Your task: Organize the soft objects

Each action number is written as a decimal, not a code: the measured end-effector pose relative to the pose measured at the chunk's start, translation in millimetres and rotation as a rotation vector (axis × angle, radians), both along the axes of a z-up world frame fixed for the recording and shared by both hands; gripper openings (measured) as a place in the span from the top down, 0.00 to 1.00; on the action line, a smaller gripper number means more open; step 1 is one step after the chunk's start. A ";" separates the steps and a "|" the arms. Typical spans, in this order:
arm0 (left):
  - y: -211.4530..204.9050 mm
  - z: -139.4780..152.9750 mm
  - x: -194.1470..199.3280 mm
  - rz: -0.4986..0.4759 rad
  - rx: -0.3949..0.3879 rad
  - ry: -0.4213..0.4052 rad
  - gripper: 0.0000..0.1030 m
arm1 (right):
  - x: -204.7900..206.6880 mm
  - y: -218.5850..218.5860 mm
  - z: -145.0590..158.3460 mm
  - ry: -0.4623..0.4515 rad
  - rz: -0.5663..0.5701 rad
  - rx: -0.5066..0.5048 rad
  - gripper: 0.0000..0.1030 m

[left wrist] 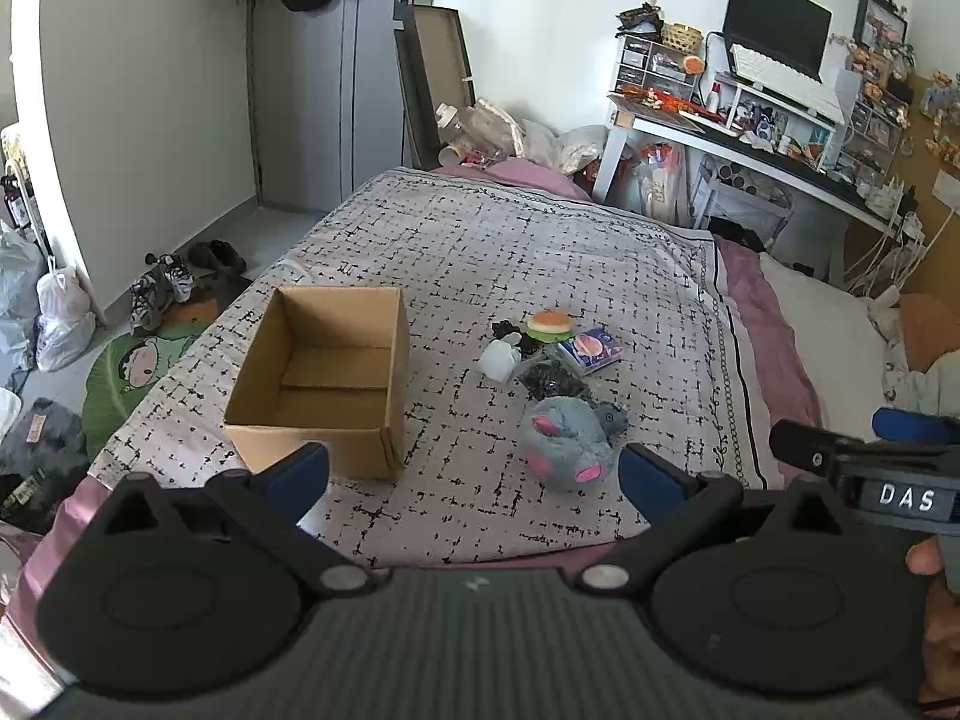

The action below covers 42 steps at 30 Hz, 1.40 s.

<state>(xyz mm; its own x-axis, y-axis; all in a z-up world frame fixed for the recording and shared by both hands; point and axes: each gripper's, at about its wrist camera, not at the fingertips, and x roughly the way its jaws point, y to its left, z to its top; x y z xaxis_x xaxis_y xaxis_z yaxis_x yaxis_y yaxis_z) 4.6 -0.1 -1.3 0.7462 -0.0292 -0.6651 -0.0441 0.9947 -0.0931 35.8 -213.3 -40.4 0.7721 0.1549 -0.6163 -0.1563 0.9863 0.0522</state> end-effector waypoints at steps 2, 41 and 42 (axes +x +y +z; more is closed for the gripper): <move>2.6 -1.4 1.5 0.019 -0.010 -0.016 0.01 | 4.3 0.2 -2.0 0.012 -0.002 0.007 0.00; 26.6 -96.0 146.4 0.012 -0.310 0.228 0.43 | 166.6 4.7 -92.4 0.470 -0.087 0.351 0.58; 25.1 -99.3 150.3 0.006 -0.312 0.236 0.45 | 170.2 4.1 -96.8 0.484 -0.092 0.363 0.60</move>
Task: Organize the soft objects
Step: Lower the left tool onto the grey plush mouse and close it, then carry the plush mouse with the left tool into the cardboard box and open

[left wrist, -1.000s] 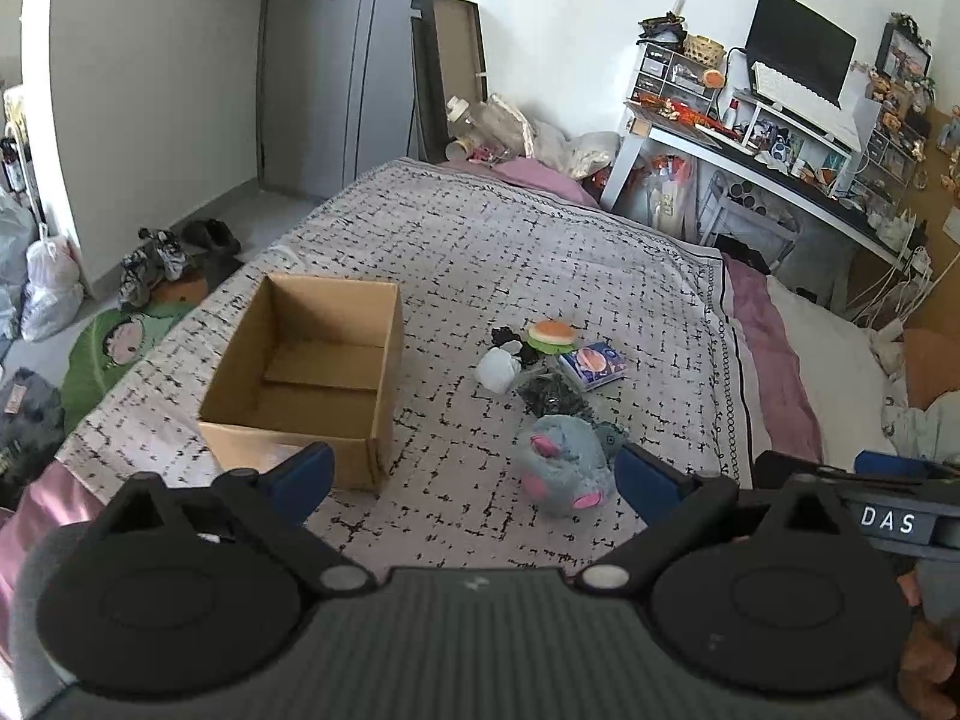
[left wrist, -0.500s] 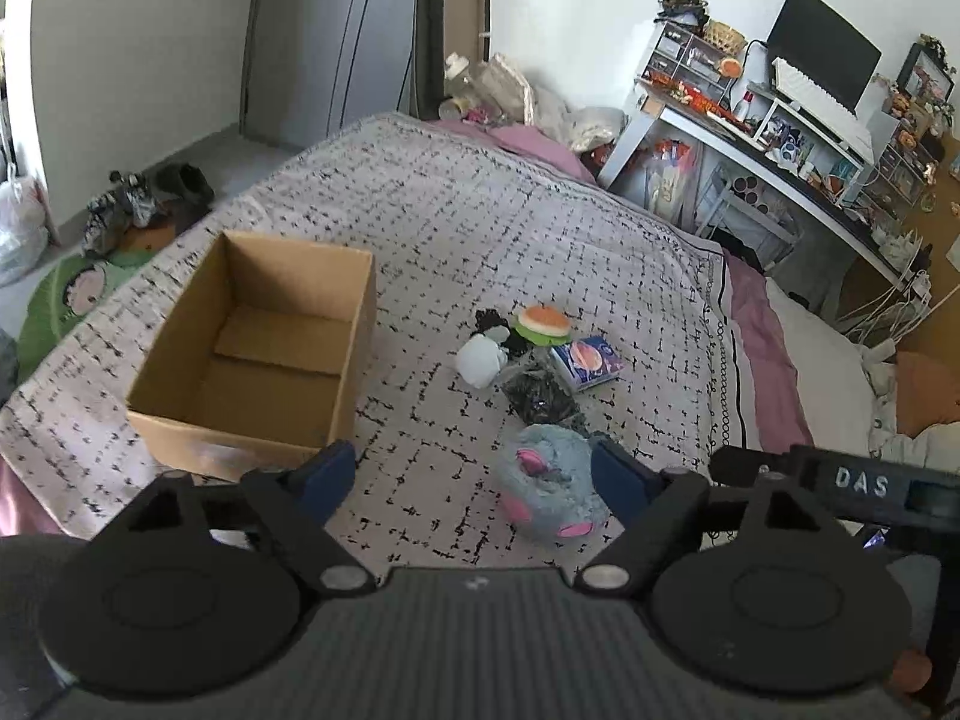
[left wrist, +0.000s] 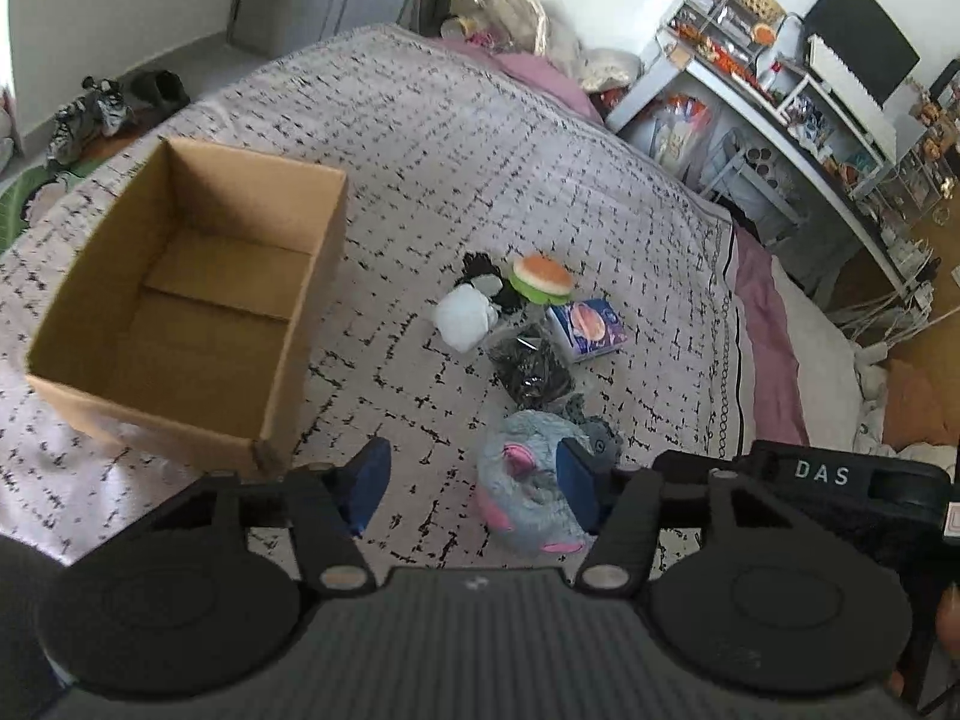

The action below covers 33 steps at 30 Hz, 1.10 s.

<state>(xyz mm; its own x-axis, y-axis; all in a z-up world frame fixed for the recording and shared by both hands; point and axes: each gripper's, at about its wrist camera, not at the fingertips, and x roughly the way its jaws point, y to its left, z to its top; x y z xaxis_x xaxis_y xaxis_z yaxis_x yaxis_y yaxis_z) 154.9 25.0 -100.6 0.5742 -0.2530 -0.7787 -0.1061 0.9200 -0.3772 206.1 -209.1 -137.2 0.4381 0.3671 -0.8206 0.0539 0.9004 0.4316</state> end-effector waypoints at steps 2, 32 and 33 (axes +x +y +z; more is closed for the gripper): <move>-2.0 -8.4 8.8 -0.011 -0.021 0.025 0.48 | 6.1 -1.5 -8.3 0.026 -0.010 0.031 0.62; -21.7 -100.4 64.8 0.028 -0.209 0.265 0.83 | 50.3 2.7 -72.2 0.196 -0.011 0.113 0.69; -21.1 -100.4 64.1 0.034 -0.212 0.261 0.85 | 50.5 2.9 -72.3 0.197 -0.011 0.113 0.69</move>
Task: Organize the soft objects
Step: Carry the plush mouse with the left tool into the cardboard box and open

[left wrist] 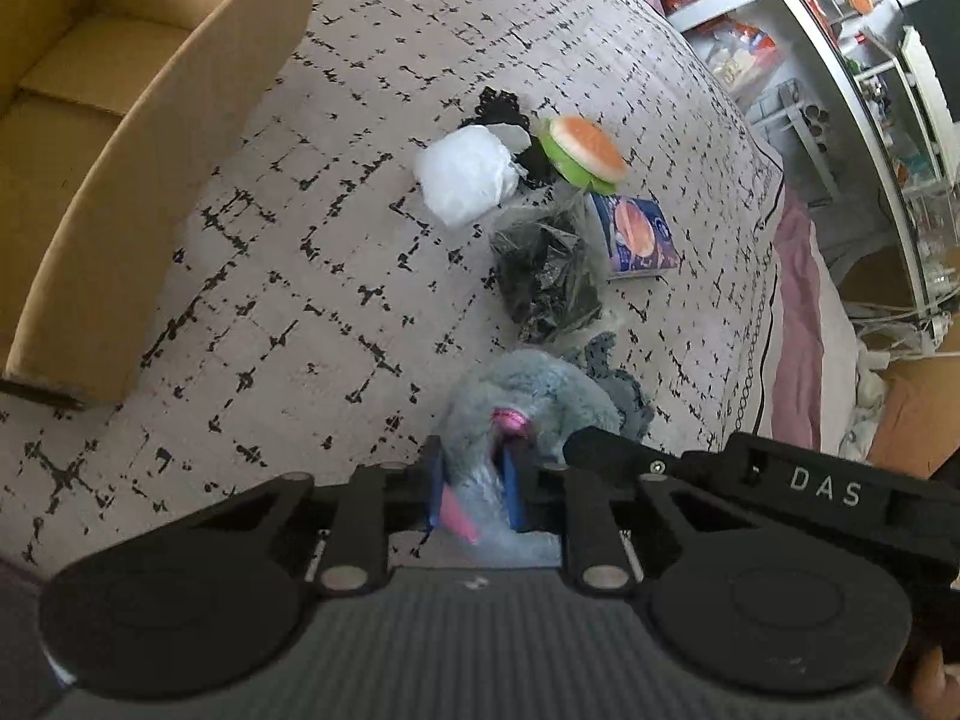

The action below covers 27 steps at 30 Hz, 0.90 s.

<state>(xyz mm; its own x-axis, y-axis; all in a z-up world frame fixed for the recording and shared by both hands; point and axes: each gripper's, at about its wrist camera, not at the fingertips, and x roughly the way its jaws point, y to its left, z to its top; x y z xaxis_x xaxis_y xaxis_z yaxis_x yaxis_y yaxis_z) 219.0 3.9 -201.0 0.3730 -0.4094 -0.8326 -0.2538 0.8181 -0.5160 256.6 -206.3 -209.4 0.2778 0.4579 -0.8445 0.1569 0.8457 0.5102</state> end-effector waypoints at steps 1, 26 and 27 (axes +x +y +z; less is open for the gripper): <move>0.7 0.1 -1.4 0.007 -0.006 -0.004 0.85 | -0.5 -0.2 0.6 0.001 0.001 -0.001 0.69; 13.5 55.1 -24.5 -0.034 0.039 -0.157 0.87 | -35.9 25.9 45.0 -0.184 0.053 -0.066 0.85; 15.3 56.6 -25.7 -0.035 0.037 -0.164 0.87 | -37.6 28.2 47.6 -0.197 0.052 -0.072 0.85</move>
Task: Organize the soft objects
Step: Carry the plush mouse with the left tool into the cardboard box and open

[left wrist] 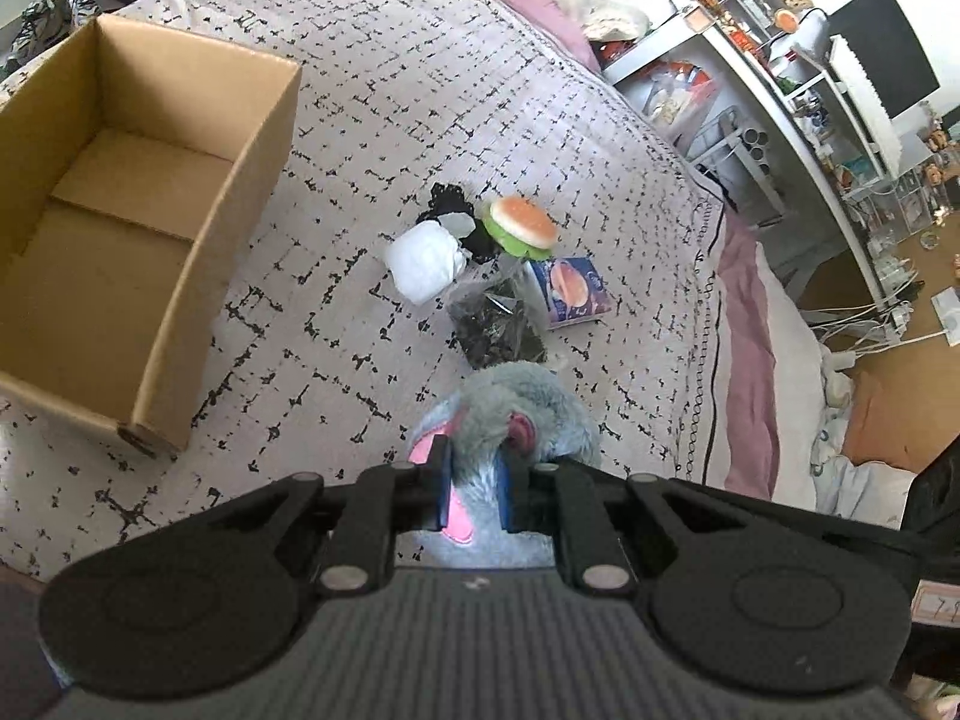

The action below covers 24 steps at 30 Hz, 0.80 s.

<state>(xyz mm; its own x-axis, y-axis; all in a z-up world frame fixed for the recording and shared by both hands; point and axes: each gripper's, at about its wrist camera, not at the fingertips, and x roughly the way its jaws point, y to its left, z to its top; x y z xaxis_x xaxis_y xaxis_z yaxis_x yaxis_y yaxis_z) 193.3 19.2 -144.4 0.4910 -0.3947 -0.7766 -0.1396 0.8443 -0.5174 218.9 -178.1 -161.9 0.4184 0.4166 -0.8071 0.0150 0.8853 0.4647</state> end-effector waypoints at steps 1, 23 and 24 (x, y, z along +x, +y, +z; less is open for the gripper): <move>1.2 1.7 -0.7 -0.001 -0.002 -0.005 0.87 | -1.3 2.0 2.2 -0.009 -0.001 -0.006 0.85; 70.0 50.3 -4.3 0.038 0.036 -0.129 0.87 | -1.6 80.4 47.3 -0.160 0.031 -0.016 0.85; 74.3 51.7 -4.2 0.042 0.037 -0.132 0.87 | -0.6 84.6 48.5 -0.162 0.033 -0.012 0.85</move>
<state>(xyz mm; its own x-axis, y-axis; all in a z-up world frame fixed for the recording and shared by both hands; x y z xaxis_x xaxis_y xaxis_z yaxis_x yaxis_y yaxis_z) 189.1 93.5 -92.7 0.6052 -0.3437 -0.7180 -0.1081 0.8581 -0.5019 218.3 -93.5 -113.3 0.5297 0.4230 -0.7352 -0.0888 0.8897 0.4479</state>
